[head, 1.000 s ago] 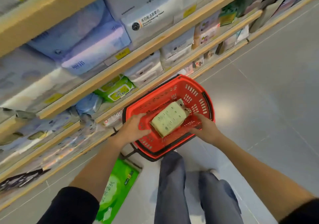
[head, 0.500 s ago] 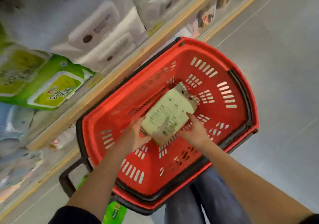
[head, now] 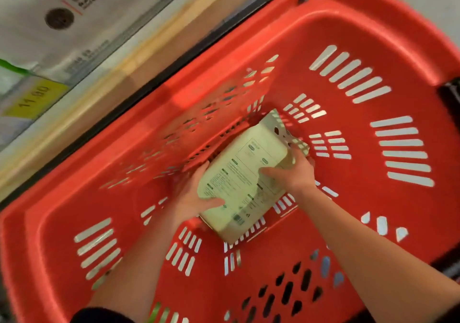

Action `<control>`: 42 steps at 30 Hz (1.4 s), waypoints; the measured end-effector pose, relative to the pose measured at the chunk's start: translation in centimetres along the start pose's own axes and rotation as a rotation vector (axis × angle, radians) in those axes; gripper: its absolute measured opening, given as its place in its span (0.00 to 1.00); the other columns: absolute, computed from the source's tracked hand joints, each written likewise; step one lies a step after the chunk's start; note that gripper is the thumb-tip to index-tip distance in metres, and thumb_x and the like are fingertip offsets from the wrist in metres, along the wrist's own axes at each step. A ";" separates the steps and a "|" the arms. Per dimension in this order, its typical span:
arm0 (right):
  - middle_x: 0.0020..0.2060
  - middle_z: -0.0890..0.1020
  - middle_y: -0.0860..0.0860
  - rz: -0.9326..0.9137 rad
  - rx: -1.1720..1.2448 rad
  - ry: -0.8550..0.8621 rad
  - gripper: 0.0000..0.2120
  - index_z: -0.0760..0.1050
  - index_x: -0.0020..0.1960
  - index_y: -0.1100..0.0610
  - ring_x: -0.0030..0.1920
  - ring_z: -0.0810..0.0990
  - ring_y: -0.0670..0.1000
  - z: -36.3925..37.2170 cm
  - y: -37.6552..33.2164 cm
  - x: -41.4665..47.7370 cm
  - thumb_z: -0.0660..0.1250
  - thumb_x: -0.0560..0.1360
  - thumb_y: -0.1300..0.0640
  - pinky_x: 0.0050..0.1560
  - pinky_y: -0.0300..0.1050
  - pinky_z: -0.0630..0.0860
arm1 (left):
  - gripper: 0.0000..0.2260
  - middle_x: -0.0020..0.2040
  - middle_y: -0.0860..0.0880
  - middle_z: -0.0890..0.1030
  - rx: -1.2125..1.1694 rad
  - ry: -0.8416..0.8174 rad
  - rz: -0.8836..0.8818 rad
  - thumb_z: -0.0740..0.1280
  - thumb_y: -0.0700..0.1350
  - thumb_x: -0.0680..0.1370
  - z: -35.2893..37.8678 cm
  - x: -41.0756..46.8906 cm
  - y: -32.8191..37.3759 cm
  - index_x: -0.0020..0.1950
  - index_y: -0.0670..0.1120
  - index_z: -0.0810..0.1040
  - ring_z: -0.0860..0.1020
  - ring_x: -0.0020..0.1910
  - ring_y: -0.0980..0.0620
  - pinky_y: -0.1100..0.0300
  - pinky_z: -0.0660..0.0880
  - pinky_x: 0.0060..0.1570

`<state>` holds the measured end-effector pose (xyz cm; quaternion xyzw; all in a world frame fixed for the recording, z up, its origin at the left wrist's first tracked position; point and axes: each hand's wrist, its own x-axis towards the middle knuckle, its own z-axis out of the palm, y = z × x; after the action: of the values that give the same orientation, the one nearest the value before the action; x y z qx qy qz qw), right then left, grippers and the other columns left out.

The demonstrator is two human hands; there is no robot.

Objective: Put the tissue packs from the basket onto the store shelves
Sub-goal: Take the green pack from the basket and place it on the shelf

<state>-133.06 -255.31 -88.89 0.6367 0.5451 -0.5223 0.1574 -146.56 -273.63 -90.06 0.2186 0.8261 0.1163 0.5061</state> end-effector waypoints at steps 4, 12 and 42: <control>0.61 0.74 0.52 0.024 0.029 -0.057 0.43 0.62 0.69 0.50 0.60 0.75 0.55 0.0 0.1 1.3 0.78 0.58 0.54 0.57 0.56 0.76 | 0.54 0.68 0.52 0.72 -0.357 -0.149 -0.082 0.81 0.54 0.53 0.7 0.9 -1.3 0.74 0.52 0.58 0.70 0.67 0.52 0.52 0.68 0.66; 0.59 0.73 0.53 -0.041 -0.011 -0.070 0.48 0.66 0.65 0.47 0.56 0.76 0.54 -0.2 -1.4 0.3 0.78 0.46 0.45 0.53 0.56 0.79 | 0.49 0.60 0.49 0.78 -0.589 -0.143 -0.050 0.80 0.41 0.51 0.8 0.0 -0.8 0.70 0.46 0.65 0.78 0.57 0.57 0.60 0.77 0.53; 0.58 0.62 0.51 -0.487 0.139 0.161 0.43 0.59 0.71 0.53 0.54 0.68 0.51 -22.6 -17.0 -41.8 0.77 0.62 0.54 0.54 0.46 0.73 | 0.45 0.62 0.62 0.65 -0.175 0.219 0.307 0.79 0.47 0.63 -23.4 -38.3 23.8 0.74 0.54 0.58 0.64 0.62 0.62 0.68 0.62 0.56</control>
<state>-130.67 -254.02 -38.54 0.5355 0.6557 -0.5287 -0.0611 -146.50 -270.40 -39.32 0.2833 0.8200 0.2865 0.4064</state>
